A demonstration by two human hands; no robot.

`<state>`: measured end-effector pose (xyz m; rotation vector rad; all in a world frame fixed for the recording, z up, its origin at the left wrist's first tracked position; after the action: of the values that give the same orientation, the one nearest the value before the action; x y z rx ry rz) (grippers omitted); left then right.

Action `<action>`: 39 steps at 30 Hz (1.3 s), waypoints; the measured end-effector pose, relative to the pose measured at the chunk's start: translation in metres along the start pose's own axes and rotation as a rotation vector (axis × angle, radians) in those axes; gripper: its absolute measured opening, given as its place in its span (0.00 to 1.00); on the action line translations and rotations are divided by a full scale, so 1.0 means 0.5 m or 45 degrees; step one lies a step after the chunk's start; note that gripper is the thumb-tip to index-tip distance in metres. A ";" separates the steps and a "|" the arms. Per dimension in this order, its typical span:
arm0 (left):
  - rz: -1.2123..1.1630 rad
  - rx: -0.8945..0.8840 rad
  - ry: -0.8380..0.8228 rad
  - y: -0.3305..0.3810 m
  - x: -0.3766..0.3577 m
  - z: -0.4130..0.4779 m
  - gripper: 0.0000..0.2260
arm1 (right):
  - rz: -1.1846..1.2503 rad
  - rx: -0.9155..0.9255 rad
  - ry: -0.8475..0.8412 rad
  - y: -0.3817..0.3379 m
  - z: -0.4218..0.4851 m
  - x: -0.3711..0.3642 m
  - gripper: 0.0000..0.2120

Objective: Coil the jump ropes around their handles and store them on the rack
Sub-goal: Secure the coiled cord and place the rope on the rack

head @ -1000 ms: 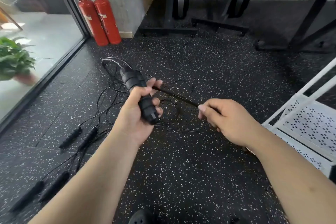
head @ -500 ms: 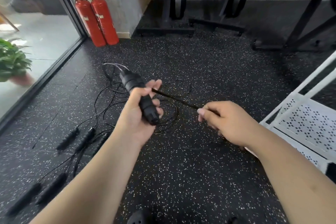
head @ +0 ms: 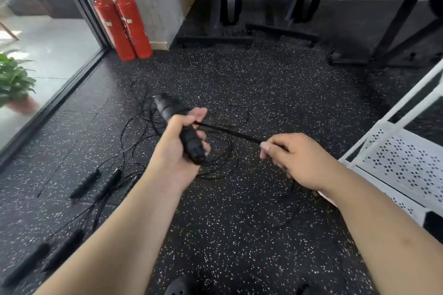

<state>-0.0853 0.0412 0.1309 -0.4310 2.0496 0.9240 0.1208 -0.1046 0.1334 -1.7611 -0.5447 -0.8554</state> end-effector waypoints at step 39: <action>0.087 0.031 0.106 0.053 0.034 0.009 0.24 | -0.281 -0.197 0.052 0.058 -0.008 0.037 0.16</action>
<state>-0.1082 0.0627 0.1276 -0.3946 2.1610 0.9346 0.1524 -0.1189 0.1307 -1.8411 -0.6703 -1.1099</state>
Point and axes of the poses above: each hand's wrist, its own z-axis towards the middle knuckle, its own x-axis out of the back of the hand, y = z × x, the point moved 2 cm from there along z, towards the middle knuckle, and after that the axes turned 15 degrees about -z, right-handed, at the moved point
